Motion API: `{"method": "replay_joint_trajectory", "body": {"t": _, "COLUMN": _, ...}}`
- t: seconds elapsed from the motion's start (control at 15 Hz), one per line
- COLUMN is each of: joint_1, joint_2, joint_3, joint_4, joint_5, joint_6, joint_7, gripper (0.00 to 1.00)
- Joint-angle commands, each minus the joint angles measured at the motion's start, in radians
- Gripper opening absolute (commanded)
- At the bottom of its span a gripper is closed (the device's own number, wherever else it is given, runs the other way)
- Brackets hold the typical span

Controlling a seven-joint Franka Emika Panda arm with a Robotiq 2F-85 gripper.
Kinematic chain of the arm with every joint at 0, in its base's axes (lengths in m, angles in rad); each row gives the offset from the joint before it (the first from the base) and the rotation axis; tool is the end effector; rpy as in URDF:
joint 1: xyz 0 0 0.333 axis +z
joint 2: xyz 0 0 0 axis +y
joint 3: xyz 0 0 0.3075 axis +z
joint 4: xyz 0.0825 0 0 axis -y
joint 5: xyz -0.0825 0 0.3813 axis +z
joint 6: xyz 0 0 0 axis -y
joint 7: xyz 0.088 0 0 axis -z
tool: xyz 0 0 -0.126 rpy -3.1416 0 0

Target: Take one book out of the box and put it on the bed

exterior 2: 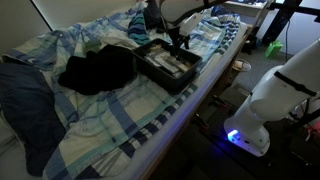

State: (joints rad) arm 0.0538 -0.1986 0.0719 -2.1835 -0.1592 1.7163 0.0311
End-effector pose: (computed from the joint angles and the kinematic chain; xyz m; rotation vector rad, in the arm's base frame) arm 0.4530 0.0401 0.4293 2.9233 0.1988 -0.3768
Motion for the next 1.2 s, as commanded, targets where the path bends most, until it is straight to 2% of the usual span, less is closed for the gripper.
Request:
{"method": "replay_joint_trajectory", "body": {"t": 0.0, "joint_1": 0.007, "joint_2": 0.073, "joint_3": 0.014, "joint_4": 0.064, "joint_5": 0.000, "joint_6": 0.014, "joint_7": 0.069, "gripper": 1.00}}
{"method": "replay_joint_trajectory", "body": {"t": 0.47, "joint_1": 0.016, "joint_2": 0.159, "joint_3": 0.026, "joint_4": 0.074, "joint_5": -0.042, "joint_6": 0.075, "joint_7": 0.171, "gripper": 1.00}}
{"method": "replay_joint_trajectory", "body": {"t": 0.87, "joint_1": 0.024, "joint_2": 0.198, "joint_3": 0.024, "joint_4": 0.056, "joint_5": -0.150, "joint_6": 0.155, "joint_7": 0.294, "gripper": 1.00}}
{"method": "replay_joint_trajectory", "body": {"t": 1.13, "joint_1": 0.030, "joint_2": 0.216, "joint_3": 0.022, "joint_4": 0.051, "joint_5": -0.216, "joint_6": 0.164, "joint_7": 0.353, "gripper": 1.00}}
